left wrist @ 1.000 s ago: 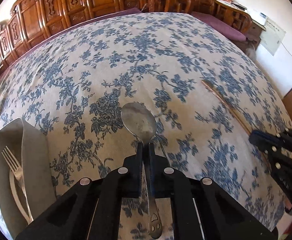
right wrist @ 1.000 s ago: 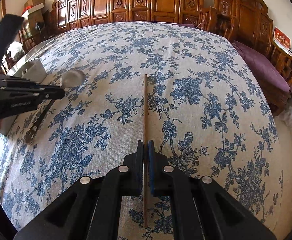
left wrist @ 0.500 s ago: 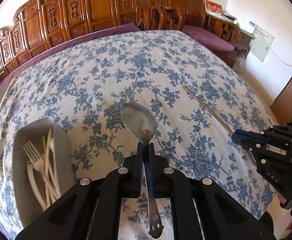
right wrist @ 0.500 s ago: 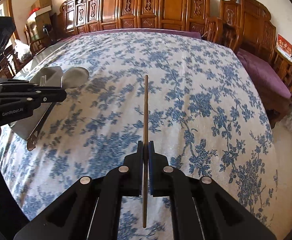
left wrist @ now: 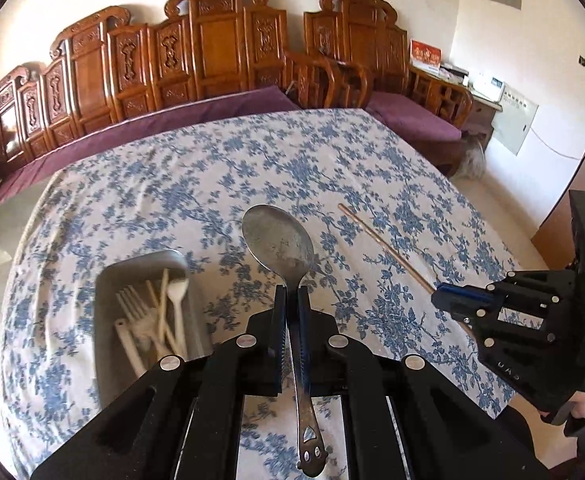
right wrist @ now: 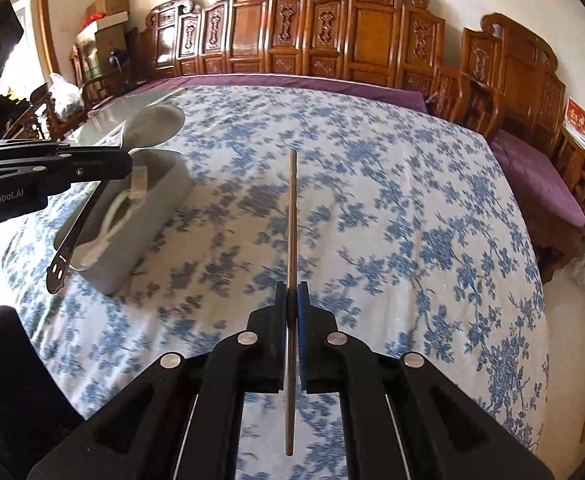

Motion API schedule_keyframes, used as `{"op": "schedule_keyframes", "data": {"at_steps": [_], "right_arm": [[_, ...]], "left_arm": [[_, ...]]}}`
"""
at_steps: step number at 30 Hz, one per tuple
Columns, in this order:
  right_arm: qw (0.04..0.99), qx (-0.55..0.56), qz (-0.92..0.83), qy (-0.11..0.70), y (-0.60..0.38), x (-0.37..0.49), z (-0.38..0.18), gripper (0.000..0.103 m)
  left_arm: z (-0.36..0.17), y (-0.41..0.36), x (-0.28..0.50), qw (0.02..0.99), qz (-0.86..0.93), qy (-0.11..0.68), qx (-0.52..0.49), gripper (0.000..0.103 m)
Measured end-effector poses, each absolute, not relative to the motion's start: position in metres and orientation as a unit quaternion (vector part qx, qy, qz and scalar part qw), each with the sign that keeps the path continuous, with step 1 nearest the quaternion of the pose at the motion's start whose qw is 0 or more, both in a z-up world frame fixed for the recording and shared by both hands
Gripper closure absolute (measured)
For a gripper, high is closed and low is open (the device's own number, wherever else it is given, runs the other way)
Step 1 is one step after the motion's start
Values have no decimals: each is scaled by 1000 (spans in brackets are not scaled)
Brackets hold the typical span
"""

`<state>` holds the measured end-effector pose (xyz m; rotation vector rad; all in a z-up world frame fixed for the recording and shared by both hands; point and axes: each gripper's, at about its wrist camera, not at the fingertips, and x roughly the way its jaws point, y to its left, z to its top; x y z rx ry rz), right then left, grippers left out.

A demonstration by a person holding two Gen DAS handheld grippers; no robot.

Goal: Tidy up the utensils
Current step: 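Lower the metal spoon into the grey tray and open the left gripper while the right gripper carries the chopstick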

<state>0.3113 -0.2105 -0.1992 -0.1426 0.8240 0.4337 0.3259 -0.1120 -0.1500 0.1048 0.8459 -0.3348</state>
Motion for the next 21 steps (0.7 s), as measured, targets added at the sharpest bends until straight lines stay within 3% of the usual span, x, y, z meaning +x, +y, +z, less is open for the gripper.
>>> {"op": "schedule_keyframes", "data": {"at_steps": [10,21], "right_arm": [[885,-90,243,388,-164,299,-189,97],[875,-88,273,389,-133,301,-197,97]], "left_arm": [[-136,-66,320,906,-133,399,39,99],[-163,-7,340,900,-92,425,29,99]]}}
